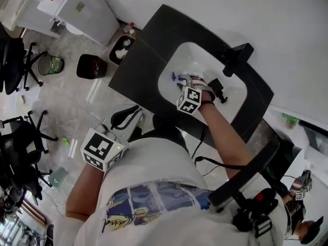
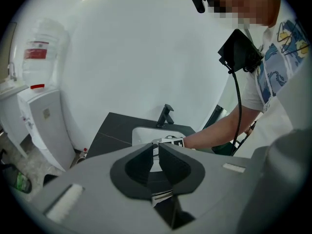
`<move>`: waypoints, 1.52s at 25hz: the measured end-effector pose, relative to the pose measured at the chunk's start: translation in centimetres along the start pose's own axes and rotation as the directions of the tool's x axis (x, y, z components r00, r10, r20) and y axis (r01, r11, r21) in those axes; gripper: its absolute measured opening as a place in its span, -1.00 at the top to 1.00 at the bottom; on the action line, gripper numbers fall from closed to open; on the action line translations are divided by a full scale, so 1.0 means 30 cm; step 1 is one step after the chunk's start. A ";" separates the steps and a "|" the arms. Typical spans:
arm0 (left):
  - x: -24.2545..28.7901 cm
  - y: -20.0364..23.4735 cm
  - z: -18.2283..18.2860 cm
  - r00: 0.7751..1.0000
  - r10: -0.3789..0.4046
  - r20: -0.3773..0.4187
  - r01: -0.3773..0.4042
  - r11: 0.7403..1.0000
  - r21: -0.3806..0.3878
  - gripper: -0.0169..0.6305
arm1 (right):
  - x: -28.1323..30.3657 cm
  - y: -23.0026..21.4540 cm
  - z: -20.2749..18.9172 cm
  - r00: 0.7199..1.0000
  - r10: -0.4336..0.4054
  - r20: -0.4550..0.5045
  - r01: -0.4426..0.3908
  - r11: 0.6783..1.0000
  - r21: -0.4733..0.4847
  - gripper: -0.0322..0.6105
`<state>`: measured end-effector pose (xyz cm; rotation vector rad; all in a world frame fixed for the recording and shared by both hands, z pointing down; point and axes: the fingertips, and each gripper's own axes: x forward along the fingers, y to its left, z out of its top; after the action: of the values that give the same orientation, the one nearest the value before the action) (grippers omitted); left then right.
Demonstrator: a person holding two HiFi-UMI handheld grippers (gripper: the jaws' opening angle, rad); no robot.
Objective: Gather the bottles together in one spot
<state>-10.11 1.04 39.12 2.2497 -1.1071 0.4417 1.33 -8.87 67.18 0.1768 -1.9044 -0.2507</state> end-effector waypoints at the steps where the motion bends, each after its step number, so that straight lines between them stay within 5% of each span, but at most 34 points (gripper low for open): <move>1: 0.000 0.004 -0.006 1.000 0.012 -0.002 -0.012 1.000 -0.011 0.82 | 0.025 0.004 -0.005 1.000 0.011 -0.011 -0.011 1.000 -0.024 0.53; 11: 0.019 0.046 -0.070 0.996 0.090 -0.021 -0.091 0.992 -0.083 0.83 | 0.216 0.035 -0.054 0.988 0.080 -0.134 -0.109 0.968 -0.225 0.51; 17: 0.031 0.067 -0.067 0.994 0.102 -0.030 -0.104 0.990 -0.094 0.83 | 0.257 0.065 -0.052 0.974 0.149 -0.172 -0.185 0.957 -0.222 0.53; 22: 0.029 0.084 -0.061 0.994 0.100 -0.035 -0.103 0.990 -0.092 0.84 | 0.261 0.063 -0.050 0.979 0.128 -0.162 -0.163 0.960 -0.229 0.61; 32: 0.046 0.092 -0.040 0.999 0.031 -0.033 -0.033 0.998 -0.055 0.84 | 0.128 -0.060 -0.022 1.000 -0.018 -0.024 0.018 1.000 0.006 0.63; 38: 0.056 0.066 -0.011 0.999 -0.022 -0.031 0.022 1.000 -0.010 0.85 | 0.016 -0.157 0.007 0.990 -0.113 0.084 0.086 0.957 0.276 0.64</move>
<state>-10.71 -0.74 40.97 2.2377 -1.0655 0.4595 0.97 -13.52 66.31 0.4531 -2.0269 -0.0643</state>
